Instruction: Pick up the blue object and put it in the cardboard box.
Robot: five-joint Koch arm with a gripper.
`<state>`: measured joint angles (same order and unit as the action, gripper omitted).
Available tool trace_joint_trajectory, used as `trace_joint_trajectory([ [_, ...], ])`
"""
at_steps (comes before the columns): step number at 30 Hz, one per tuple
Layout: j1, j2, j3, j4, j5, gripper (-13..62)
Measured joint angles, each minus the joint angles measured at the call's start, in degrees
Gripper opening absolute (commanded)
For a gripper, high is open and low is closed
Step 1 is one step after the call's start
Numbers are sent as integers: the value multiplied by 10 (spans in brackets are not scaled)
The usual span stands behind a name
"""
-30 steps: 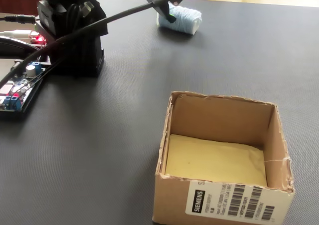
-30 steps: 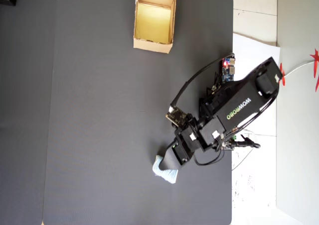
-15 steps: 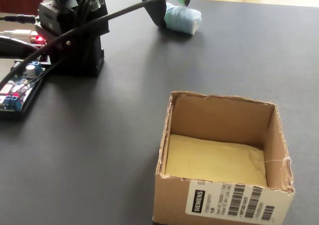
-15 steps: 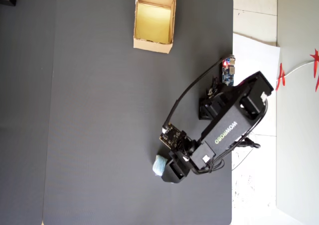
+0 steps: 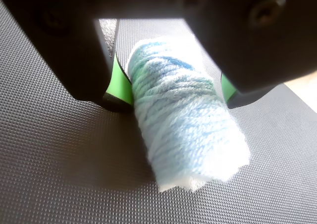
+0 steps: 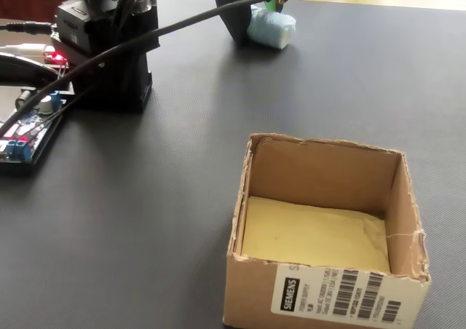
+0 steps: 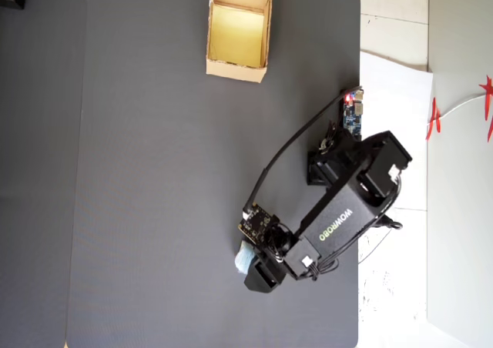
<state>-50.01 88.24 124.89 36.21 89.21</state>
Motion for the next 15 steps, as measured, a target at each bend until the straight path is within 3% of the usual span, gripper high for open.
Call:
trace_joint_trajectory([
  [4, -1, -11, -7, -1, 0, 248],
  [10, -1, -19, -14, -18, -49, 52],
  [15, -1, -24, -14, -41, -65, 44],
])
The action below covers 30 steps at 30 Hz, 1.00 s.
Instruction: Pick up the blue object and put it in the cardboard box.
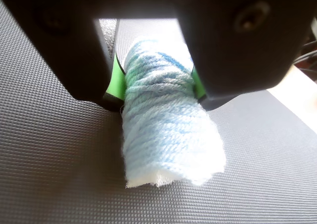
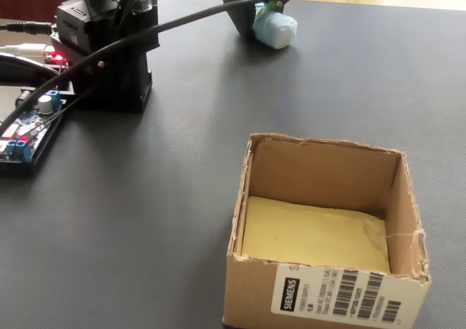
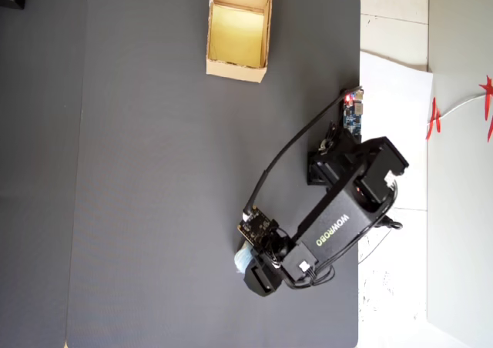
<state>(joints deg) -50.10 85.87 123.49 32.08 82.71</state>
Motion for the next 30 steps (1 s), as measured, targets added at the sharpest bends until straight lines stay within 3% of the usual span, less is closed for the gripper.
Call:
trace_joint_trajectory([
  [14, 36, 45, 3, -35, -18, 45],
  [30, 270, 387, 246, -134, -18, 45],
])
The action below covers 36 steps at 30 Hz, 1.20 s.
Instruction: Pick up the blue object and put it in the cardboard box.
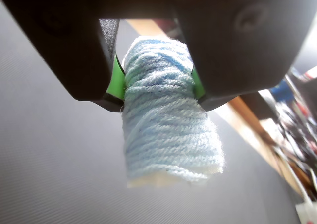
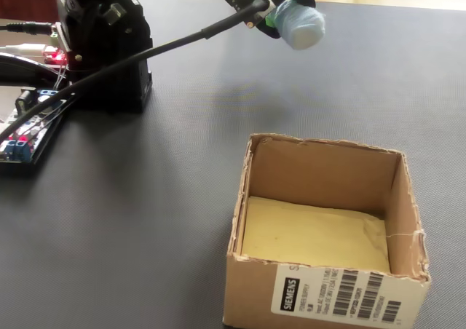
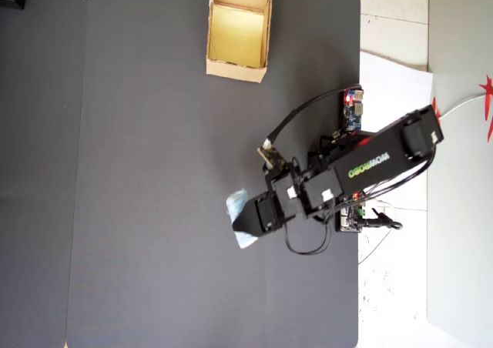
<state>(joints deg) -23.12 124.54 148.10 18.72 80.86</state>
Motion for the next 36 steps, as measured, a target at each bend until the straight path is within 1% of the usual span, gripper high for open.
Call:
trace_joint_trajectory([
  [2, 6, 19, 14, -2, 0, 45],
  [3, 20, 49, 37, -8, 0, 45],
  [9, 81, 61, 62, -25, 0, 45],
  [11, 120, 61, 62, -43, 0, 45],
  [12, 158, 61, 62, -65, -1, 45],
  [15, 194, 61, 62, -86, -4, 45],
  [18, 273, 61, 62, -110, -16, 45],
  [19, 273, 61, 62, -110, -16, 45],
  [24, 368, 60, 61, -118, -49, 45],
  [26, 410, 56, 4, -128, -80, 45],
  [27, 411, 56, 4, -129, -80, 45],
  [32, 468, -8, -60, -130, -96, 45],
  [36, 525, -84, -127, -134, -97, 46],
])
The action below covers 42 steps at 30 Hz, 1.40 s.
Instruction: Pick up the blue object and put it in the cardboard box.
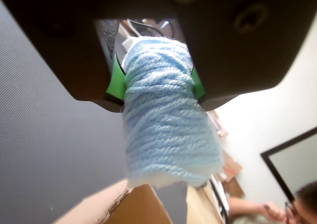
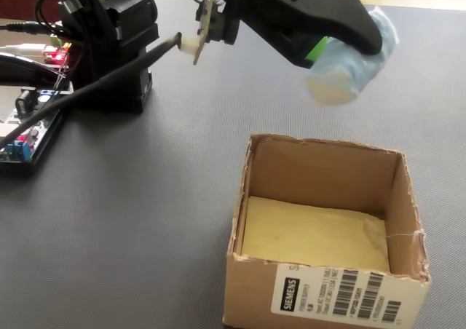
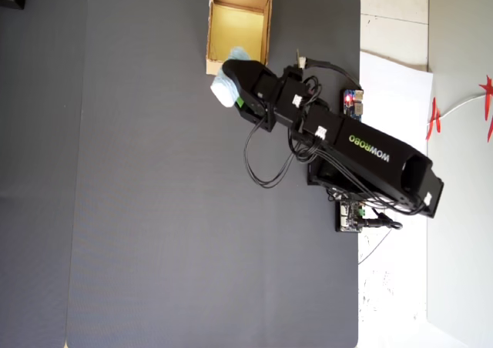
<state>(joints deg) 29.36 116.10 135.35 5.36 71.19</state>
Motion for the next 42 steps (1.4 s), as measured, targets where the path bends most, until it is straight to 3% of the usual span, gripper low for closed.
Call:
trace_joint_trajectory([
  [11, 143, -160, -104, -13, 1, 46],
  [17, 173, -173, -104, -13, 1, 50],
  [19, 174, -173, -104, -13, 1, 116],
  [22, 175, -173, -104, 3, 1, 145],
  [27, 177, -173, -104, 45, 1, 265],
  [32, 179, -173, -104, 49, 1, 318],
  [42, 163, -147, -103, 49, 1, 324],
])
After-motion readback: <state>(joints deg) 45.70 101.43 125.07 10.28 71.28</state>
